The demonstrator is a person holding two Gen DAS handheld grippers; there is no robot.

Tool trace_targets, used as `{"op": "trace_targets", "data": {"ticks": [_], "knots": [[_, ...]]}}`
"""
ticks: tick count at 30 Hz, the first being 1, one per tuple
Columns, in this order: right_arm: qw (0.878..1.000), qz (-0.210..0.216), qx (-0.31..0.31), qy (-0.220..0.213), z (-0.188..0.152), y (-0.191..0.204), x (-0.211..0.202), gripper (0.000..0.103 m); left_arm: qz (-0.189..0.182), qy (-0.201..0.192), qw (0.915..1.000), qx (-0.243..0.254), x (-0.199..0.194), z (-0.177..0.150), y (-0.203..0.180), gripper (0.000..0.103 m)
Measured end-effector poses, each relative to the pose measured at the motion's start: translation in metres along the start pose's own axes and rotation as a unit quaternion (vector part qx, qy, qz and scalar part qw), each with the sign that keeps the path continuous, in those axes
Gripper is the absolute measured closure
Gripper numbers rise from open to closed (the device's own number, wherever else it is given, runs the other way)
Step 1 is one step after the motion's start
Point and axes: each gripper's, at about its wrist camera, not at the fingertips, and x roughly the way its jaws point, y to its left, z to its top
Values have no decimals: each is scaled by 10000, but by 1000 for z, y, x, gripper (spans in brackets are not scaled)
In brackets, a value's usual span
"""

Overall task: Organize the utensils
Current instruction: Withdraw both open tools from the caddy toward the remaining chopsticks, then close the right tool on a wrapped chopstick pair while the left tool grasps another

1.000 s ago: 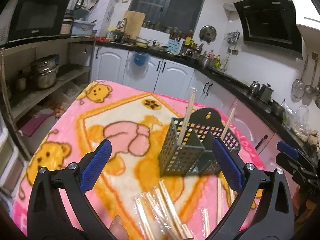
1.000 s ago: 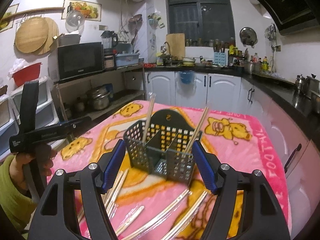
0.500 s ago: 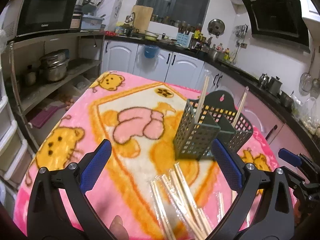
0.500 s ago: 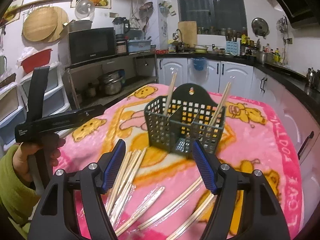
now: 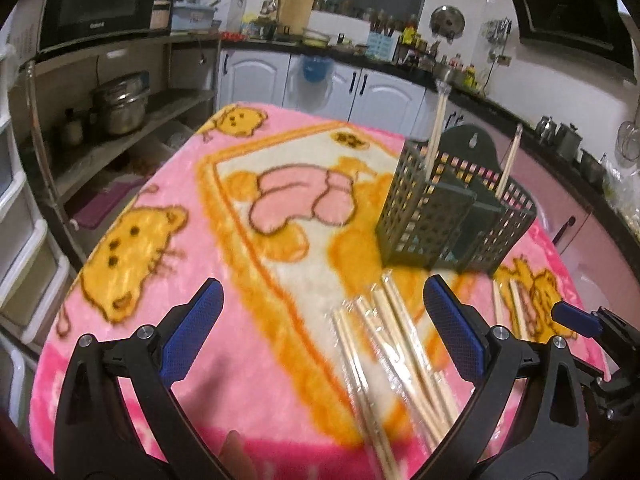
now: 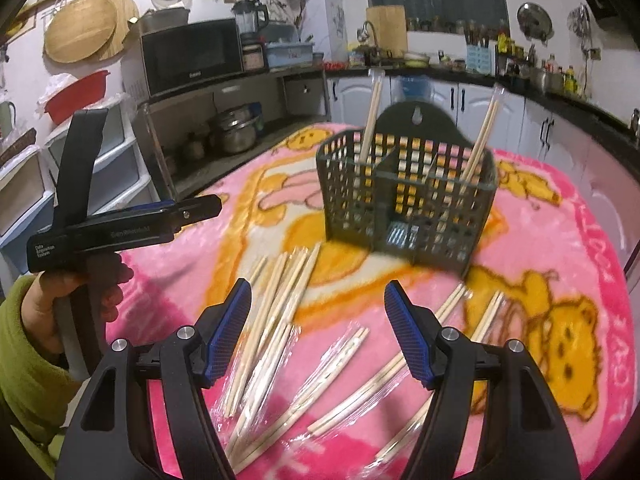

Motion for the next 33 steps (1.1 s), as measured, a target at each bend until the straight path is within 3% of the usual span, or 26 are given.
{"op": "trace_targets", "data": {"ticks": [3,6,11,14,19,24,33], "knots": [[9996,132,94,233,-7,0,11,44,-9,198,9998,-7,7,-8,5,19],[9985,300,135,427,-11,2,19,51,-100,380,9992,-41,14,-13,8,34],[9956,501,255,754,-15,5,35,60,-438,876,9947,-300,30,-22,15,68],[9932,573,318,966,-17,5,45,64,-595,1056,9919,-378,35,-26,15,76],[9873,758,540,1284,-19,2,62,69,-801,1302,9873,-438,45,-30,9,76],[9799,968,798,1554,-20,-3,77,73,-738,1479,9854,-408,57,-30,4,76],[9753,1061,1060,1620,-20,-14,80,82,-683,1692,9822,-442,83,-22,1,76]]}}
